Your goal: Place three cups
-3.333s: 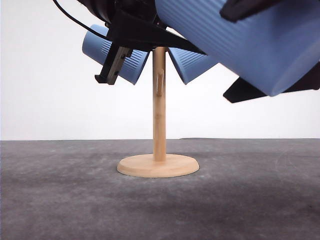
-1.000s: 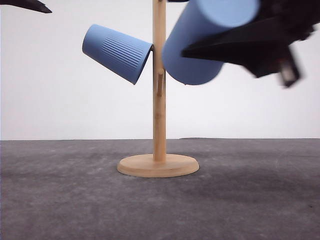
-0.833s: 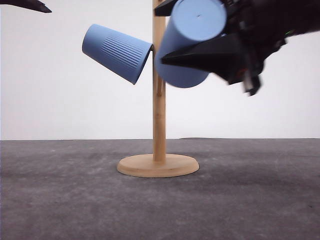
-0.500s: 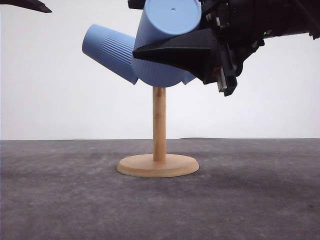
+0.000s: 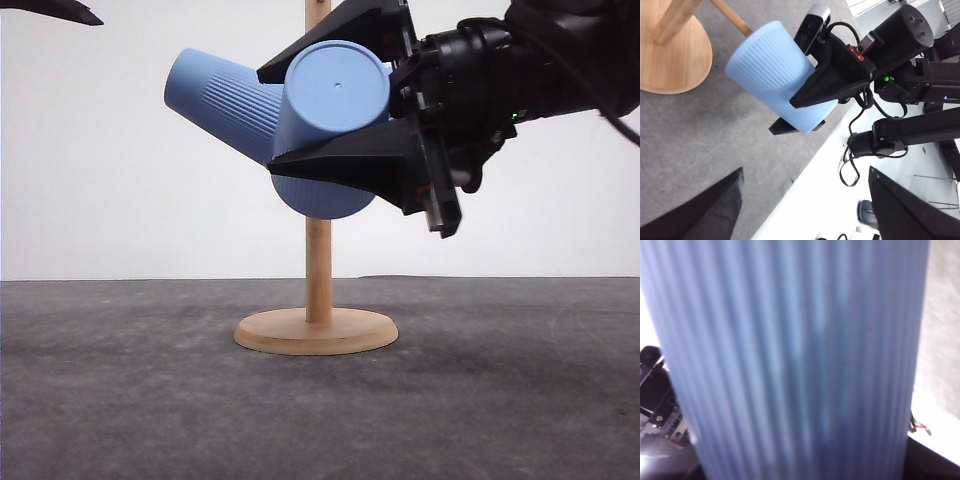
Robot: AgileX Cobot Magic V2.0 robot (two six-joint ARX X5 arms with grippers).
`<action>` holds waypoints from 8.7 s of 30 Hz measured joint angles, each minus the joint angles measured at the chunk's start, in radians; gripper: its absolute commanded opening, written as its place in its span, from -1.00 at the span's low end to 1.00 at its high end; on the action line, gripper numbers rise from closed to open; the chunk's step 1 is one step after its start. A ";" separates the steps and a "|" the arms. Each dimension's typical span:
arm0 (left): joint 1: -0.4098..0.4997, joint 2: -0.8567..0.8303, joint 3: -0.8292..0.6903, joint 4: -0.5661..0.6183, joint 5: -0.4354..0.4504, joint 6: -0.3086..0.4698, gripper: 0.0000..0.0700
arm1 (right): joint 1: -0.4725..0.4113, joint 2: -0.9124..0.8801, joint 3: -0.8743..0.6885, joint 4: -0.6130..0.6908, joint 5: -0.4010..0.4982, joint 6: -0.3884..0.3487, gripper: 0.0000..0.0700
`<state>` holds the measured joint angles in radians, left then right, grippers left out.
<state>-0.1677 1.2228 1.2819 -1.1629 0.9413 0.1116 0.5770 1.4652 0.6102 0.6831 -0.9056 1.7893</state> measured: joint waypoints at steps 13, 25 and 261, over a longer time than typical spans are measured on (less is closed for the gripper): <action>0.000 0.000 0.000 -0.009 0.002 0.000 0.35 | -0.006 0.081 0.049 0.027 0.017 0.000 -0.04; 0.000 0.000 0.000 -0.011 0.002 0.000 0.35 | -0.026 0.127 0.074 0.062 0.043 0.000 0.23; 0.147 -1.218 -1.255 0.985 -0.868 -0.162 -1.00 | -0.587 -1.463 -0.594 -0.834 0.933 -1.792 -0.97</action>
<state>-0.0208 0.0051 0.0269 -0.1776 0.0731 -0.0505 -0.0097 0.0025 0.0158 -0.1511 0.0273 -0.0025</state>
